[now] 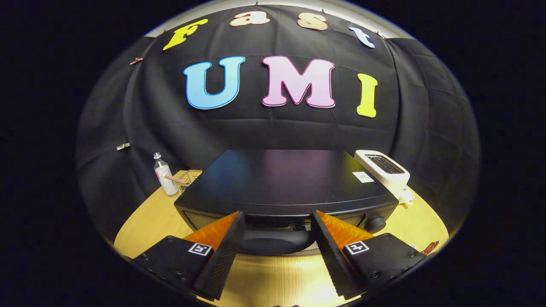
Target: Open the toaster oven, put the food inside, and close the toaster oven door.
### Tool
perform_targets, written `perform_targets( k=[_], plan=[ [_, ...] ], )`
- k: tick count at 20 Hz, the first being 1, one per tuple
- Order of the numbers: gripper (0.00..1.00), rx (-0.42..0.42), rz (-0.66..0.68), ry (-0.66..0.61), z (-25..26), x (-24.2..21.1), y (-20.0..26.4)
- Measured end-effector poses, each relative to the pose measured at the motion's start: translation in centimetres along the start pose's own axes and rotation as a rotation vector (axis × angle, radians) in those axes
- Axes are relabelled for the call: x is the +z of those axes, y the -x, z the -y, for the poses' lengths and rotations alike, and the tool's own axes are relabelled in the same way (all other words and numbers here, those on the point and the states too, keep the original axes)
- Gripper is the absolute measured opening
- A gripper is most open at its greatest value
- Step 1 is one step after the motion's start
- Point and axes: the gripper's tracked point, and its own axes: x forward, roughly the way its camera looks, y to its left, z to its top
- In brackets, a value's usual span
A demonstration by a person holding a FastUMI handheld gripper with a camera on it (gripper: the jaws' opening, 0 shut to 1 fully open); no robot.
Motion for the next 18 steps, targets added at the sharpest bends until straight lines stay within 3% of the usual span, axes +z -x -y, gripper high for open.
perform_targets(
  k=[18],
  plan=[
    [0.95,0.003,-0.047,-0.003,0.1,-3.2,3.7]
  ],
)
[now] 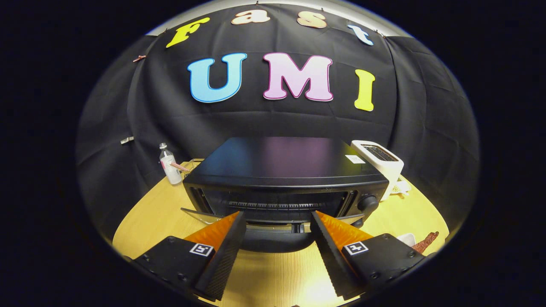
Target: Open the toaster oven, put the food inside, and close the toaster oven door.
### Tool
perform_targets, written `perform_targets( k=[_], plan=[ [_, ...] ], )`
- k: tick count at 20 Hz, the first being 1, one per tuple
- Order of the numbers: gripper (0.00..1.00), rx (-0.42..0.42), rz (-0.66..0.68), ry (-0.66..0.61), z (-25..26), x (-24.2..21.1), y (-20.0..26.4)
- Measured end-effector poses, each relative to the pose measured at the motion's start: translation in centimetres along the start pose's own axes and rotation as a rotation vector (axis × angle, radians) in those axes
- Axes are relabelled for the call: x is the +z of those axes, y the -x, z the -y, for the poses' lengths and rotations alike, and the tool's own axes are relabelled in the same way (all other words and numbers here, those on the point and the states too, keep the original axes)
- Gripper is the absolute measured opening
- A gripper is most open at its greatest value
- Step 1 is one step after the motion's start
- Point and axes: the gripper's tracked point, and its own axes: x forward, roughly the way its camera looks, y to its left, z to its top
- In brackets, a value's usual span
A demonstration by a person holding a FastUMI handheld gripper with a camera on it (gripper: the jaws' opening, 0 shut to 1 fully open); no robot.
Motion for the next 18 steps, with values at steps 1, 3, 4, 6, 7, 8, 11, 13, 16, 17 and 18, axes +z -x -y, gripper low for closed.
perform_targets(
  k=[1,3,4,6,7,8,11,13,16,17,18],
  plan=[
    [0.95,0.002,-0.003,0.000,0.0,-0.3,0.2],
    [0.95,0.003,-0.010,0.006,-0.1,-0.8,0.6],
    [0.95,0.002,-0.015,0.010,0.0,-1.2,1.0],
    [0.95,0.002,-0.028,0.016,0.0,-2.3,1.7],
    [0.95,0.002,-0.041,0.022,-0.1,-2.8,2.0],
    [0.95,0.002,-0.053,0.027,-0.1,-3.3,2.3],
    [0.96,0.006,-0.070,0.033,-0.3,-4.7,3.1],
    [0.96,0.001,-0.095,0.038,-0.3,-5.9,3.4],
    [0.98,-0.001,-0.154,0.046,-0.5,-8.5,4.0],
    [0.99,-0.001,-0.183,0.047,-0.5,-9.6,4.1],
    [0.99,0.004,-0.209,0.043,-0.5,-10.7,4.2]
  ],
)
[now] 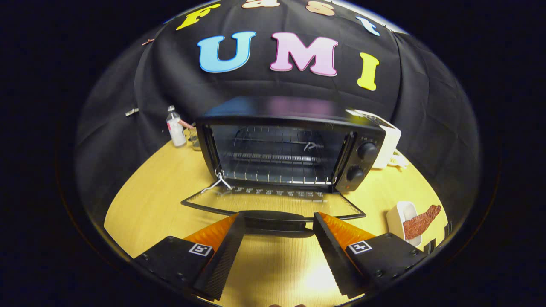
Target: Open the toaster oven, put the food inside, and close the toaster oven door.
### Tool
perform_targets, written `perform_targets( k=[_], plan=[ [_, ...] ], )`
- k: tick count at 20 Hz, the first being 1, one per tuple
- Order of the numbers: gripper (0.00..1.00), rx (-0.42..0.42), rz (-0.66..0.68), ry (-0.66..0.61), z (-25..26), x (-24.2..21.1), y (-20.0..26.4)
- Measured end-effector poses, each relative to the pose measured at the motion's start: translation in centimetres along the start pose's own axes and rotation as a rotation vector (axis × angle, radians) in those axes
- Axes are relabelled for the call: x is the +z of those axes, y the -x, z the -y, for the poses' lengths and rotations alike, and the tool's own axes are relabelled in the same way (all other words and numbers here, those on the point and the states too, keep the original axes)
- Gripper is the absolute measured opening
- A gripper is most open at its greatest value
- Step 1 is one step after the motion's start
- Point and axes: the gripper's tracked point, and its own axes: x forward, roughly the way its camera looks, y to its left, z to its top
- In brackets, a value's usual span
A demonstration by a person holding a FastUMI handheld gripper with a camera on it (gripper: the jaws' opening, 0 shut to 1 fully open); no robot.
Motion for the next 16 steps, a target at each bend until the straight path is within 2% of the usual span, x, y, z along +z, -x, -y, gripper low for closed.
perform_targets(
  k=[3,5,11,16],
  plan=[
    [0.99,0.044,-0.077,-0.018,-0.7,-3.2,-0.2],
    [0.99,0.054,-0.091,-0.015,-0.5,-3.1,-0.1],
    [0.99,0.083,-0.027,-0.010,0.1,-1.6,2.0],
    [0.98,0.075,0.052,-0.018,3.7,1.5,5.8]
  ],
)
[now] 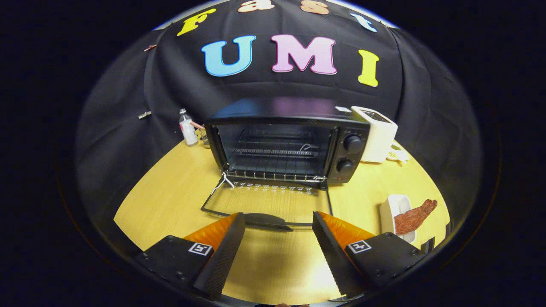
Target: Open the toaster oven, put the food inside, and close the toaster oven door.
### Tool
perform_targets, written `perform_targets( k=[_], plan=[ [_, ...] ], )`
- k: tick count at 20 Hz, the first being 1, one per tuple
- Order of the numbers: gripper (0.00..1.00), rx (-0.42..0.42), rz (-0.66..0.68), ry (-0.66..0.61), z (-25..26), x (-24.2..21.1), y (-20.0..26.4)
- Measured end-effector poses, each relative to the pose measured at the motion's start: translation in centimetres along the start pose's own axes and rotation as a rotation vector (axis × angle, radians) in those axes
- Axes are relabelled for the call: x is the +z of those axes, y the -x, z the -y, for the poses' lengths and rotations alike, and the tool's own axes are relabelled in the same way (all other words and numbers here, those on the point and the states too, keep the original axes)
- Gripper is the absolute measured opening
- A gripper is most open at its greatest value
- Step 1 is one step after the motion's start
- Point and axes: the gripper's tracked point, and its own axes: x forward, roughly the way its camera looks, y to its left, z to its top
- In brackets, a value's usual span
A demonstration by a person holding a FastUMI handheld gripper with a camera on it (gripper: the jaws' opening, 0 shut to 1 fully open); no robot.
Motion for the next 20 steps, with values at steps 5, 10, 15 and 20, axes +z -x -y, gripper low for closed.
perform_targets(
  k=[5,10,15,20],
  plan=[
    [0.98,-0.020,0.018,-0.067,4.3,1.4,3.6],
    [0.99,-0.093,0.037,-0.097,10.2,2.5,7.2],
    [0.99,-0.164,0.072,-0.059,17.4,4.3,9.1],
    [0.99,-0.192,0.024,-0.105,25.0,3.5,8.6]
  ],
)
